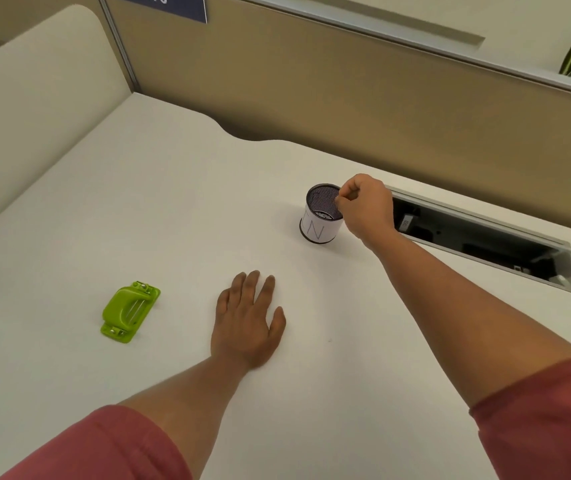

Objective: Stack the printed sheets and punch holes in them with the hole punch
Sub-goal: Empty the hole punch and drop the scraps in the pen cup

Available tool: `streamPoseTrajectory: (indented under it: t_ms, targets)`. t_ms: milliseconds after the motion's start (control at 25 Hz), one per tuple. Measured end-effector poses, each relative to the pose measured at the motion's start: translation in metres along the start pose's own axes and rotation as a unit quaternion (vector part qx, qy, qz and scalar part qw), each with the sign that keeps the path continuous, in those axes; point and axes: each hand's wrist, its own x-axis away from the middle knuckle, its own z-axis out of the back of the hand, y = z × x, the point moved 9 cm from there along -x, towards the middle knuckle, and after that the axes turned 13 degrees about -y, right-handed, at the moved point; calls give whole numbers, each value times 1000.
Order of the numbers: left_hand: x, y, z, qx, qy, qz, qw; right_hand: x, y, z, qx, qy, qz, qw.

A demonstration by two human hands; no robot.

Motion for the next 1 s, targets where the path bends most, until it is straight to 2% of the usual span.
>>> streamPoseTrajectory:
  t_ms: [200, 320, 520, 720, 840, 1000]
  targets:
    - [-2, -2, -3, 3, -13, 5, 1000, 23, 1, 8, -126, 24, 5, 992]
    - [-2, -2, -2, 4, -15, 5, 1000, 51, 6, 5, -154, 5, 14, 988]
    - [-2, -1, 0, -1, -14, 7, 1000, 114, 46, -30, -33, -119, -24, 992]
    - [-2, -1, -1, -5, -13, 9, 1000, 169, 85, -69, 103, -239, -51, 964]
    - [-2, 0, -2, -2, -12, 9, 1000, 183, 92, -80, 120, -259, -53, 957]
    - [-2, -1, -2, -2, -7, 7, 1000, 185, 93, -83, 131, -239, -53, 961]
